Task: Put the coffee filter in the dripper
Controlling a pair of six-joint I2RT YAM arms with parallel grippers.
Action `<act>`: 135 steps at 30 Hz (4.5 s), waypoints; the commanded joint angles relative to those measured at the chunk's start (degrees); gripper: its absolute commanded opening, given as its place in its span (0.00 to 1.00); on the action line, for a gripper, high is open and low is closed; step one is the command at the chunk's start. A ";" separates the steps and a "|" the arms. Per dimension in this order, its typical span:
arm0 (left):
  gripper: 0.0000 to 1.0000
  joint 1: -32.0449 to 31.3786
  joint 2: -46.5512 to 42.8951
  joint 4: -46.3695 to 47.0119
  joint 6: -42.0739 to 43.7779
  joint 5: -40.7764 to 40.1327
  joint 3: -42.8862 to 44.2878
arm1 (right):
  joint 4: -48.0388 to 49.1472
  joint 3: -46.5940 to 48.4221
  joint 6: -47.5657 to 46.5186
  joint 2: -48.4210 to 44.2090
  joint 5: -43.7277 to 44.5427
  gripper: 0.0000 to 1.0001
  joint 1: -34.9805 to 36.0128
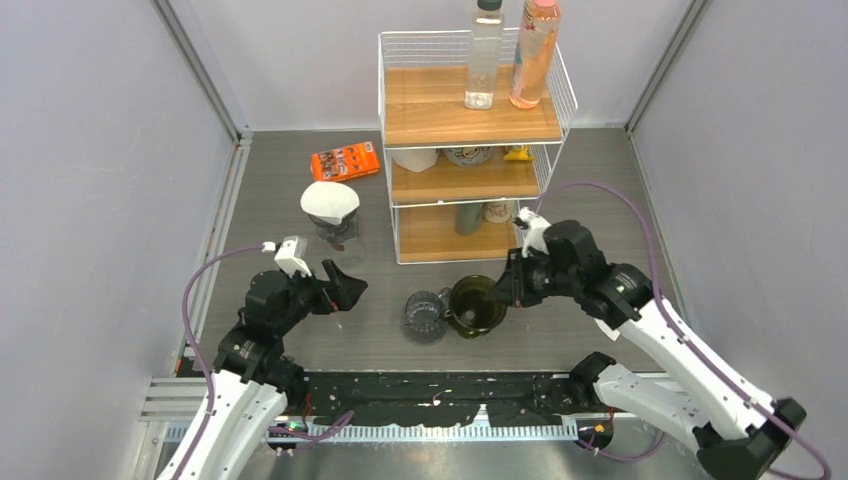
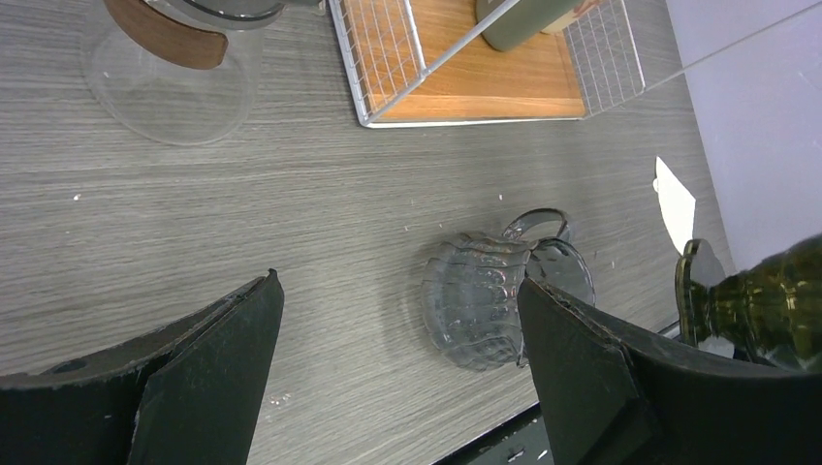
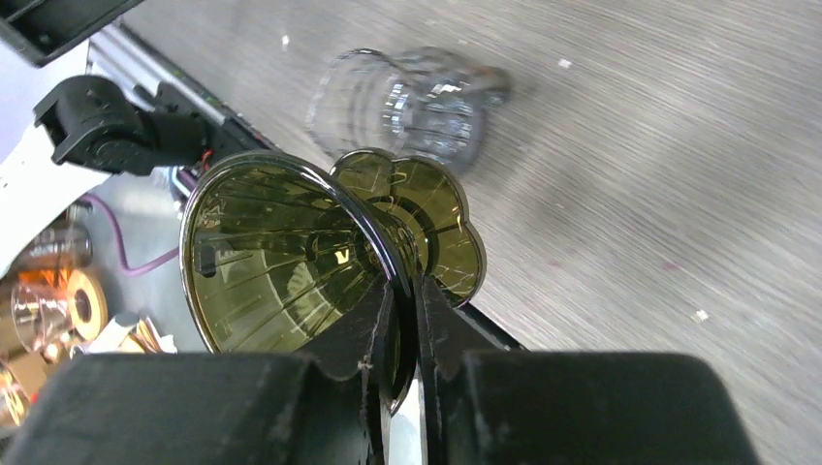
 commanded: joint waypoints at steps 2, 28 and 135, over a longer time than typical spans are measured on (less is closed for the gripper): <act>1.00 -0.08 0.00 3.77 0.88 1.35 -0.54 | 10.23 7.65 2.31 8.12 4.68 0.05 10.45; 1.00 -0.09 -2.03 0.75 -0.13 -4.46 -0.96 | 10.87 18.83 -1.20 30.24 10.54 0.08 17.16; 1.00 -0.08 -2.05 0.26 -0.33 -4.99 -1.36 | 19.29 -15.63 4.61 31.51 25.97 0.45 -56.93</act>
